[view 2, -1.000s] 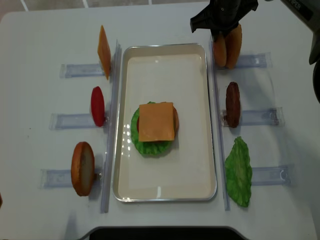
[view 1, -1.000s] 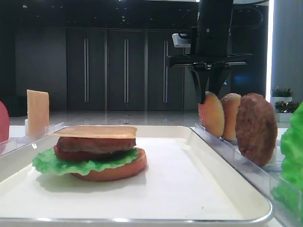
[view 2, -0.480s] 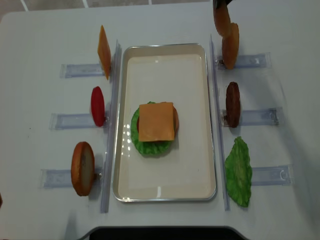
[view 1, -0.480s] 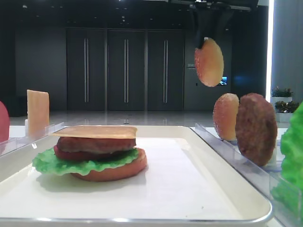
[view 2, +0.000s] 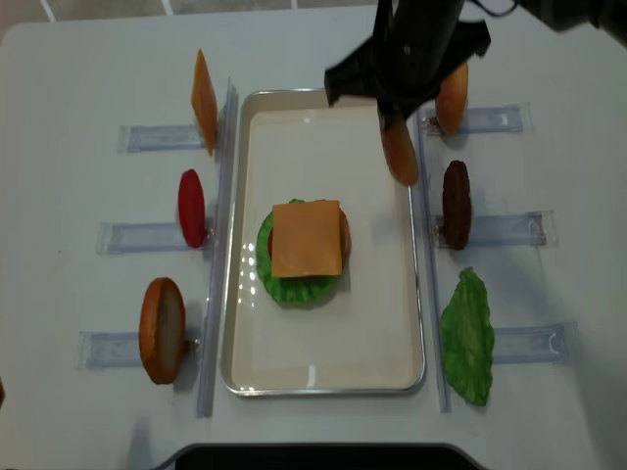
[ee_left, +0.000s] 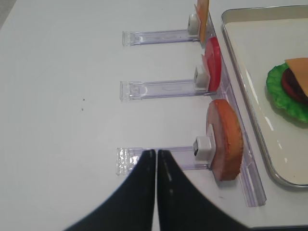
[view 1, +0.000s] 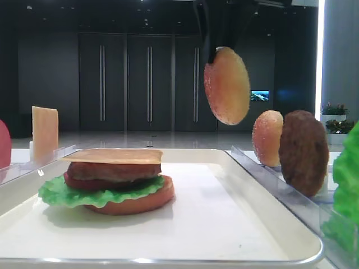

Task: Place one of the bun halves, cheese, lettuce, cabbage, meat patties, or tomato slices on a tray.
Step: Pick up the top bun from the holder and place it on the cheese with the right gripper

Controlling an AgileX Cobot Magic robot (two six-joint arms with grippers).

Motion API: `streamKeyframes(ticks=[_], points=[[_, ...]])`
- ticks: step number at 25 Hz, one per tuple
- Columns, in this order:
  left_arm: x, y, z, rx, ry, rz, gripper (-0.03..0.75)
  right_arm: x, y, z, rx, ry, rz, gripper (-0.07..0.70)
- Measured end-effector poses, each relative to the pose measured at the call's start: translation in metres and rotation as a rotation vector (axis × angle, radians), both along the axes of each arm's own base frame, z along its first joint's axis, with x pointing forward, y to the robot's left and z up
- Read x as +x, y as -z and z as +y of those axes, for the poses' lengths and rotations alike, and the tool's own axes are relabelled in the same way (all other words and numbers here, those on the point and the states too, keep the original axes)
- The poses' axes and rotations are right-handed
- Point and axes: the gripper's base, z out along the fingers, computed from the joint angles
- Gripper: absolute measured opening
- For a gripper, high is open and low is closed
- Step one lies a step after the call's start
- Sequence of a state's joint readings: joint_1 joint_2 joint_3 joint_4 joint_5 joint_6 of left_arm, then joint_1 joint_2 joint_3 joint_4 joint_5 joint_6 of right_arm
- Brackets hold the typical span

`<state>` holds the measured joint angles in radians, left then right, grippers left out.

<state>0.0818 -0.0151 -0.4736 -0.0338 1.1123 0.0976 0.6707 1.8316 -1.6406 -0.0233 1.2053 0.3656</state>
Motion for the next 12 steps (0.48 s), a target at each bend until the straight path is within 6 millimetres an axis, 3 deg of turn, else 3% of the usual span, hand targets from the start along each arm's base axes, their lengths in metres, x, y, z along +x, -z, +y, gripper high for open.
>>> streamKeyframes(ticks=[4, 8, 12], points=[[0.0, 0.0, 0.0, 0.0, 0.0, 0.0, -0.007, -0.039, 0.008, -0.005, 0.038, -0.003, 0.026, 0.127], [0.0, 0.0, 0.0, 0.0, 0.0, 0.0, -0.007, -0.05, 0.013, -0.006, 0.113, -0.025, 0.021, 0.127], [0.0, 0.0, 0.0, 0.0, 0.0, 0.0, -0.007, -0.049, 0.009, 0.003, 0.411, -0.141, 0.034, 0.127]])
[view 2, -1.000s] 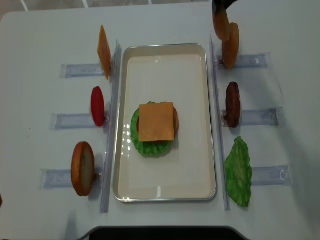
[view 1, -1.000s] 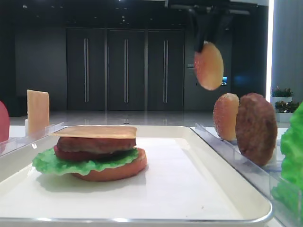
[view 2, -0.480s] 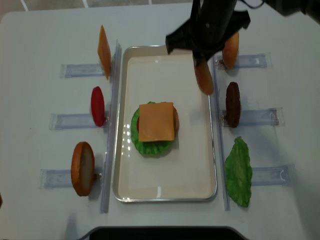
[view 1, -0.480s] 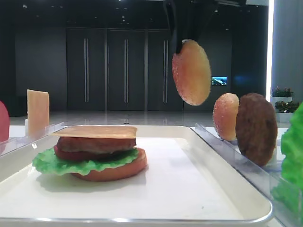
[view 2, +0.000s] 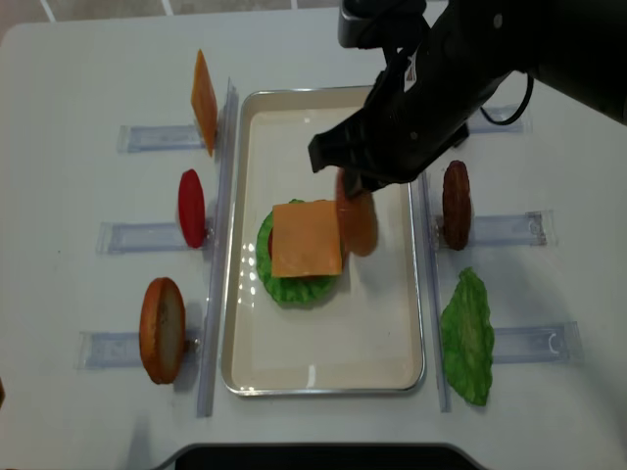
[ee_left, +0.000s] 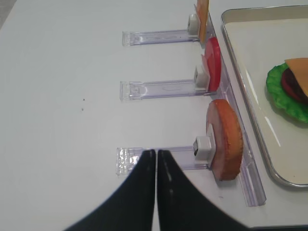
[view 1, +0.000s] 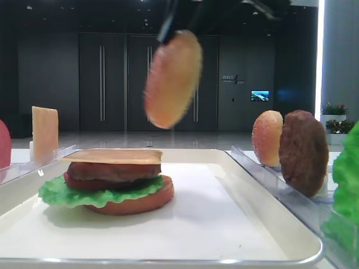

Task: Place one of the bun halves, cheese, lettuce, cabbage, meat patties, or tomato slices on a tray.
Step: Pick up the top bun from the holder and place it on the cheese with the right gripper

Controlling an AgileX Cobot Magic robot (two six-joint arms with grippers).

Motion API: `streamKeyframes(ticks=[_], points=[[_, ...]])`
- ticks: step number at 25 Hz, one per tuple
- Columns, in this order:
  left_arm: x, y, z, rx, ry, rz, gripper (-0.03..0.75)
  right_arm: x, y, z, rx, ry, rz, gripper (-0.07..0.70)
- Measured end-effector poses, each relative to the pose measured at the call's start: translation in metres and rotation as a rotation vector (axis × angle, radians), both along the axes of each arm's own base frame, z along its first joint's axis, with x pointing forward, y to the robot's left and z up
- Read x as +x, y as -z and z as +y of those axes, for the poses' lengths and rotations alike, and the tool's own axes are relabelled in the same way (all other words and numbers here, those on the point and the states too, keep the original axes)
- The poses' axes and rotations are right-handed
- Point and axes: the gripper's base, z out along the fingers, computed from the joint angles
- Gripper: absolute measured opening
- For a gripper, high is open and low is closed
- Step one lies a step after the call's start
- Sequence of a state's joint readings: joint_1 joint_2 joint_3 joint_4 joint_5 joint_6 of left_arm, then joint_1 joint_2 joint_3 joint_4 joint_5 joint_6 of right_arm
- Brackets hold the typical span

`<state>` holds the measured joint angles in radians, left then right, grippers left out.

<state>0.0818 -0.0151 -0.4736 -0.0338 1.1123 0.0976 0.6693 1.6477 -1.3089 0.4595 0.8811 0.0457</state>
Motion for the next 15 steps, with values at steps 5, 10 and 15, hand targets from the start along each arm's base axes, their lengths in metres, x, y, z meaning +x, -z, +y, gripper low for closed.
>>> streamKeyframes(ticks=[5, 10, 15], points=[[0.0, 0.0, 0.0, 0.0, 0.0, 0.0, -0.007, 0.013, -0.003, -0.006, 0.389, -0.079, -0.03, 0.127], [0.0, 0.0, 0.0, 0.0, 0.0, 0.0, -0.007, 0.018, 0.02, -0.029, 0.636, -0.047, -0.074, 0.124], [0.0, 0.0, 0.0, 0.0, 0.0, 0.0, -0.007, 0.021, 0.052, -0.033, 0.641, -0.018, -0.064, 0.124]])
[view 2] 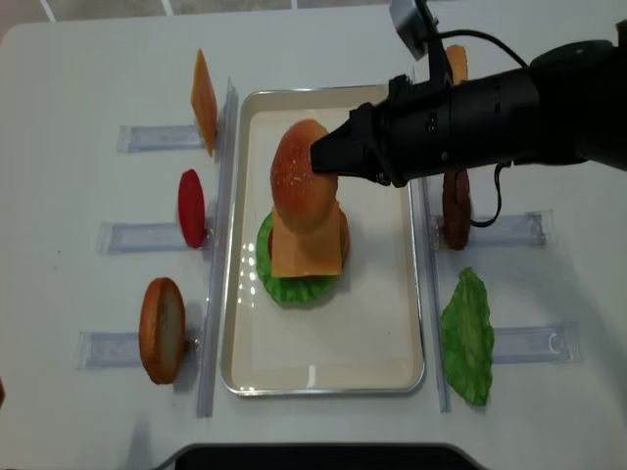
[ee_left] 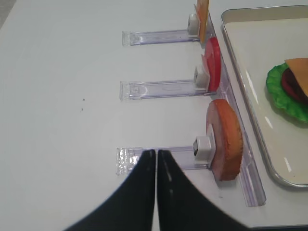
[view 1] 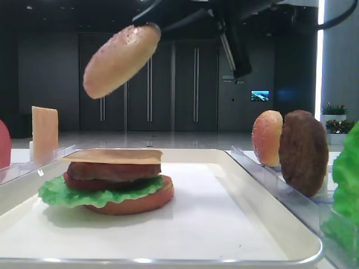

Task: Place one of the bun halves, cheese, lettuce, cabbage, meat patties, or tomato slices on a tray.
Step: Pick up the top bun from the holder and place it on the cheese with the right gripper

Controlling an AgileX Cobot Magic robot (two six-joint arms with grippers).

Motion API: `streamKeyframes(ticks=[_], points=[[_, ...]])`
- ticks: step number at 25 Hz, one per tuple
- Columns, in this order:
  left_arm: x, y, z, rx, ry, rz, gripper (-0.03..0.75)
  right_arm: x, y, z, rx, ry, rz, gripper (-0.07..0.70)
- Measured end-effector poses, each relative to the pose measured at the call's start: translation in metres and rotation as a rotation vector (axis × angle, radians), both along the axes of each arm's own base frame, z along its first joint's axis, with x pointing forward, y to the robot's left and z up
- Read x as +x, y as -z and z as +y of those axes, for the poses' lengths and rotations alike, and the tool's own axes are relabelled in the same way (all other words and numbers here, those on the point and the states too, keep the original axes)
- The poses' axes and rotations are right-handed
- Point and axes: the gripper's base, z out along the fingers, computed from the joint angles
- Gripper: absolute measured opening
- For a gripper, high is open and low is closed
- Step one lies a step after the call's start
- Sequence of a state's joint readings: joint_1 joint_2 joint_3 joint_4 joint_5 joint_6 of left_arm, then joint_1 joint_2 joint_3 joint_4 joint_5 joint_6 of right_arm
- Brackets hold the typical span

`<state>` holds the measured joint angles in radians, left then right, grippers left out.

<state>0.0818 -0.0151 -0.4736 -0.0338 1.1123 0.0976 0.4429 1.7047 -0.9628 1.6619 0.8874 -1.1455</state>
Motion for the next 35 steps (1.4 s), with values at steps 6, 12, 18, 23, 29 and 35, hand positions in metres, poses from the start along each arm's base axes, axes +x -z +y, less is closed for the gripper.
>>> streamKeyframes(ticks=[6, 12, 18, 23, 29, 35], points=[[0.0, 0.0, 0.0, 0.0, 0.0, 0.0, -0.007, 0.006, 0.028, 0.012, -0.003, 0.004, 0.06, 0.121], [0.0, 0.0, 0.0, 0.0, 0.0, 0.0, -0.007, 0.002, 0.04, 0.024, -0.033, 0.007, 0.081, 0.121], [0.0, 0.0, 0.0, 0.0, 0.0, 0.0, -0.007, -0.003, 0.044, 0.032, -0.078, 0.006, 0.066, 0.121], [0.0, 0.0, 0.0, 0.0, 0.0, 0.0, -0.007, -0.004, 0.047, 0.032, -0.12, 0.019, 0.085, 0.121], [0.0, 0.0, 0.0, 0.0, 0.0, 0.0, -0.007, -0.005, 0.049, 0.032, -0.136, 0.019, 0.096, 0.137], [0.0, 0.0, 0.0, 0.0, 0.0, 0.0, -0.007, -0.005, 0.051, 0.031, -0.161, 0.019, 0.082, 0.317]])
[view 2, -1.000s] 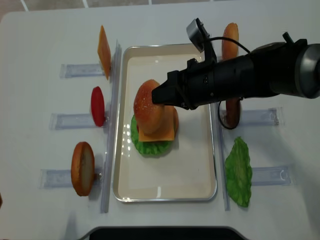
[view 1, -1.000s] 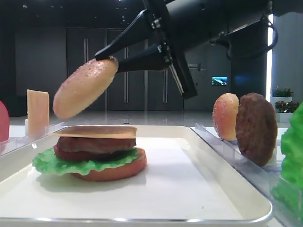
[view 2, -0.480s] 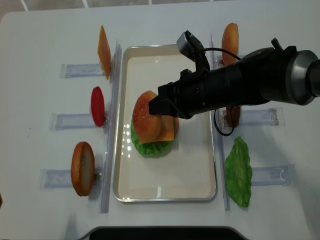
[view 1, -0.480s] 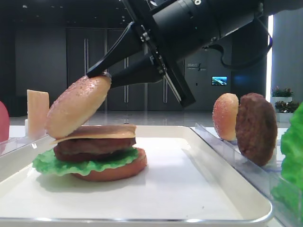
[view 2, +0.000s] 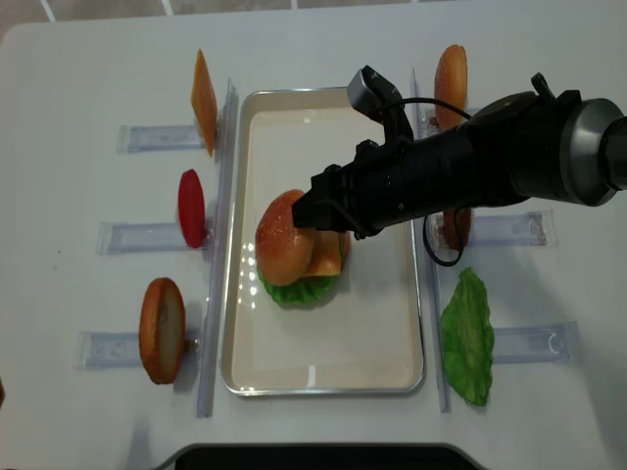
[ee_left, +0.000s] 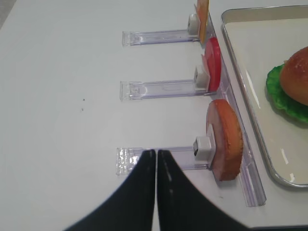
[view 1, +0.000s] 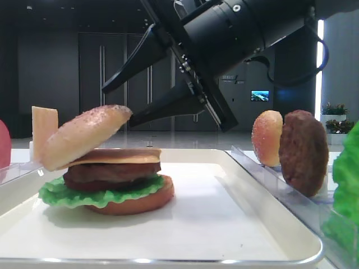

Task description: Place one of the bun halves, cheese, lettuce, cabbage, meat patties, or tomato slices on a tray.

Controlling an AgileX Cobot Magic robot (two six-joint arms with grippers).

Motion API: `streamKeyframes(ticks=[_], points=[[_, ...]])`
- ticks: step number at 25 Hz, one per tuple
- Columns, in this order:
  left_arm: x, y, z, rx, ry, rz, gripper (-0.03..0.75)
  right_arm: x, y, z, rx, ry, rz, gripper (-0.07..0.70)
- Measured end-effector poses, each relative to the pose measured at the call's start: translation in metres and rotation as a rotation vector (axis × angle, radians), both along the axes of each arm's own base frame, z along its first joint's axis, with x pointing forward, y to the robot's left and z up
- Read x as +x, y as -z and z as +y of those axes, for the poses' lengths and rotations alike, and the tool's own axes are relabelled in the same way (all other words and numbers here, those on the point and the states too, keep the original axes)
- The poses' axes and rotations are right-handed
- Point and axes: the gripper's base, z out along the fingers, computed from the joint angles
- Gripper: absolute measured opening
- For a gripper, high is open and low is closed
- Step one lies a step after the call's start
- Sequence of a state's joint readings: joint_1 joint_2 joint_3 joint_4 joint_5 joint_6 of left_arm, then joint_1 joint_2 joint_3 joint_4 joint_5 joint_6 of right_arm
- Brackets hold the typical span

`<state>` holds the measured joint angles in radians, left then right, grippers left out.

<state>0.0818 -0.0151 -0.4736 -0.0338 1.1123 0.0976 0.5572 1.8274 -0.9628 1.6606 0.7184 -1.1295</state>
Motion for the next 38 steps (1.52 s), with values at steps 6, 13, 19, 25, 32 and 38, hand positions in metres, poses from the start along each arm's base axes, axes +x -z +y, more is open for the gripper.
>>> streamKeyframes(ticks=[6, 13, 19, 25, 32, 38], points=[[0.0, 0.0, 0.0, 0.0, 0.0, 0.0, -0.007, 0.0, 0.003, -0.002, -0.036, -0.007, -0.02, 0.391], [0.0, 0.0, 0.0, 0.0, 0.0, 0.0, -0.007, 0.009, 0.003, -0.018, -0.087, 0.014, -0.023, 0.434], [0.0, 0.0, 0.0, 0.0, 0.0, 0.0, -0.007, 0.011, -0.028, -0.03, -0.093, 0.03, -0.092, 0.437], [0.0, 0.0, 0.0, 0.0, 0.0, 0.0, -0.007, 0.013, -0.069, -0.027, -0.252, 0.018, -0.072, 0.433], [0.0, 0.0, 0.0, 0.0, 0.0, 0.0, -0.007, 0.03, -0.099, -0.056, -0.722, 0.194, -0.044, 0.407], [0.0, 0.0, 0.0, 0.0, 0.0, 0.0, -0.007, 0.051, -0.121, -0.091, -0.786, 0.295, -0.044, 0.402]])
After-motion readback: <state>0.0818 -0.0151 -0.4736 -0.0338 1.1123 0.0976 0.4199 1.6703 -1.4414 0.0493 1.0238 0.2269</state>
